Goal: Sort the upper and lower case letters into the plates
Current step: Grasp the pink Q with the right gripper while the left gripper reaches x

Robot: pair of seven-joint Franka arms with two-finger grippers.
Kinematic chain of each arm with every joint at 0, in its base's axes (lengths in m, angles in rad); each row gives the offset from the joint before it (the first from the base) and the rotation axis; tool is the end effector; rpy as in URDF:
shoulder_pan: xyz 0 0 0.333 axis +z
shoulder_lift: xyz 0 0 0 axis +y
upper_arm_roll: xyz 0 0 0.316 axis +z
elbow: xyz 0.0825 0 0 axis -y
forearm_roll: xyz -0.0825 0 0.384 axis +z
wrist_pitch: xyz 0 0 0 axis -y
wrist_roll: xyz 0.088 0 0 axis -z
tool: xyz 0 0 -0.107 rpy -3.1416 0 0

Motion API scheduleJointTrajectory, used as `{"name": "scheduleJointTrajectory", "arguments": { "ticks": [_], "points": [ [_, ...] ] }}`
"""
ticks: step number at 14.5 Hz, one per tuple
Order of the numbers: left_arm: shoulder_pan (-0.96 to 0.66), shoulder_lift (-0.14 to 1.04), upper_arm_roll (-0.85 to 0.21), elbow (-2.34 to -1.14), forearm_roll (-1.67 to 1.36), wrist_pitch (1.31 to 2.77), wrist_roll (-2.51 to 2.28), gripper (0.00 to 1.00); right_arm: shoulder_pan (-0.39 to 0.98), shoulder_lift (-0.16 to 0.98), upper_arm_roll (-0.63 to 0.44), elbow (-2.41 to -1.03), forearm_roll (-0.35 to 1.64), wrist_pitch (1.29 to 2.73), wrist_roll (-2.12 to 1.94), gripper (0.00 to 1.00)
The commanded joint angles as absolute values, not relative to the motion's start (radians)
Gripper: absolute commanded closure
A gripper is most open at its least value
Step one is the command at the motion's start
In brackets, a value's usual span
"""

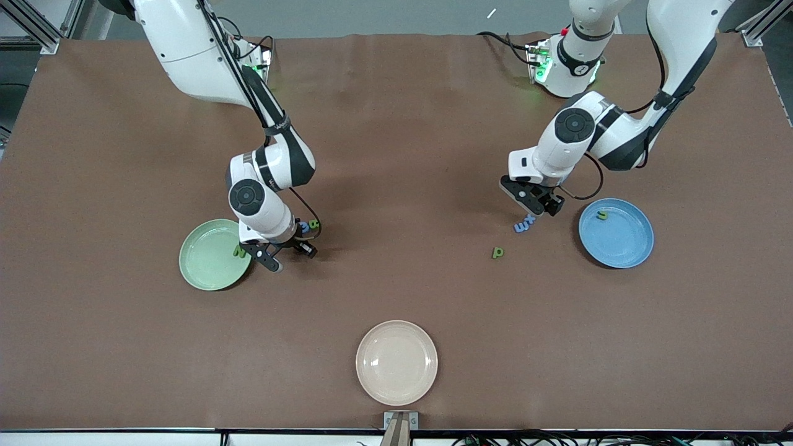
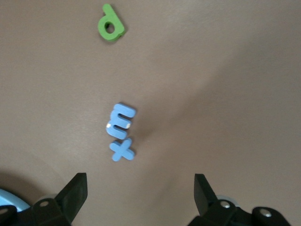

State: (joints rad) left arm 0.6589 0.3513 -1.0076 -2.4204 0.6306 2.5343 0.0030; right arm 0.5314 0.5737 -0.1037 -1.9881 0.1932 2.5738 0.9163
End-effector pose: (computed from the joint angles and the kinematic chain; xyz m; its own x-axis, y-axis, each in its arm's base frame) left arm 0.4471 -0.1887 0.2291 0.6543 -0.7561 -0.0112 -0.7556 -0.6531 -0.0491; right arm 0.5557 0.2510 0.1734 0.8058 -0.5913 -0.0308 -0.5921 -0.8047 -0.0424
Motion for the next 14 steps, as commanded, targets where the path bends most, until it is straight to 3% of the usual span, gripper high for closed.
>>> {"name": "scheduleJointTrajectory", "arguments": {
  "ticks": [1, 3, 6, 7, 14],
  "points": [
    [0.669, 0.422, -0.967, -2.424, 0.745, 2.597, -0.021, 0.0, 0.543, 0.572, -0.114, -2.005, 0.178, 2.574, 0.927, 0.47],
    [0.666, 0.463, -0.939, -2.418, 0.868, 2.614, -0.09, 0.0, 0.542, 0.572, -0.114, -2.005, 0.178, 2.562, 0.931, 0.61],
    [0.666, 0.564, -0.919, -2.408, 1.12, 2.619, -0.294, 0.01, 0.535, 0.566, -0.114, -2.003, 0.178, 2.547, 0.933, 0.96],
    [0.666, 0.596, -0.904, -2.405, 1.215, 2.619, -0.369, 0.01, 0.532, 0.56, -0.115, -2.003, 0.178, 2.534, 0.933, 1.0],
    [0.67, 0.612, -0.897, -2.396, 1.298, 2.619, -0.422, 0.01, 0.462, 0.471, -0.135, -2.003, 0.178, 2.392, 0.873, 1.0]
  ]
}}
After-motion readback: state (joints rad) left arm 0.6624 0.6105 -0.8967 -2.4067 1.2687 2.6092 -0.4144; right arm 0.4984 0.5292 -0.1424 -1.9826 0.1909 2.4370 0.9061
